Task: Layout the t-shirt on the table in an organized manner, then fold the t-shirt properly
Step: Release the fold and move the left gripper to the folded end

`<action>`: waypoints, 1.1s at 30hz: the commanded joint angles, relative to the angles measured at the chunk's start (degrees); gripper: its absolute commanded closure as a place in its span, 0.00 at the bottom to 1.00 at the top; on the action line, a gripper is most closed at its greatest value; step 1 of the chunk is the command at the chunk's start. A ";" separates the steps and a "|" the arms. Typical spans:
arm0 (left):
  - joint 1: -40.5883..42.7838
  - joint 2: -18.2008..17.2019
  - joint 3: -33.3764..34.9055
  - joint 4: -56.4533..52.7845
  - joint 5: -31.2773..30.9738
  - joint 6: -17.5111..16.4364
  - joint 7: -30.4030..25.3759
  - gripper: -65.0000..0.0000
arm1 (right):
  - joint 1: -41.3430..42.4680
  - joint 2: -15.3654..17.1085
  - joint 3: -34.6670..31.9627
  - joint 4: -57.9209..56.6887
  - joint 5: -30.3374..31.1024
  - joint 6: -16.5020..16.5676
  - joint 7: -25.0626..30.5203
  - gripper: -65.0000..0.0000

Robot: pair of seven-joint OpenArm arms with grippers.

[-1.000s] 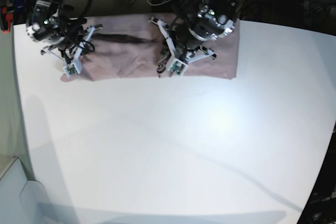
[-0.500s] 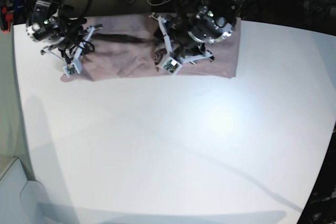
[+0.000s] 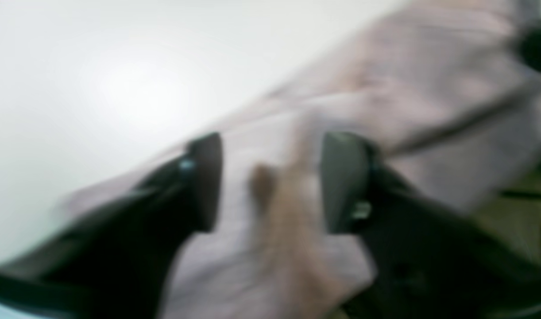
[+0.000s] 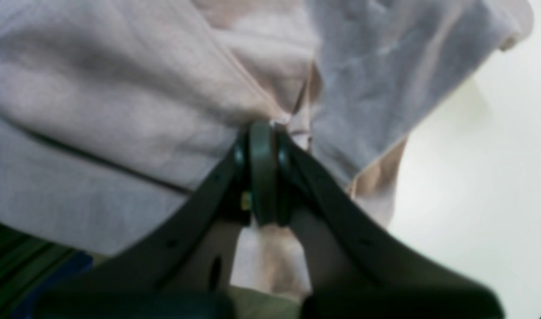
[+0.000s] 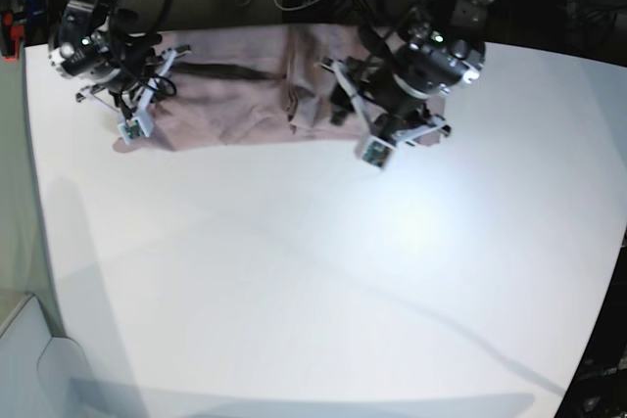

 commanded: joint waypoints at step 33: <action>1.08 -4.28 -14.30 -13.60 -0.44 0.12 -5.46 1.00 | 5.36 -2.99 10.23 7.96 -0.12 -0.03 -11.70 0.37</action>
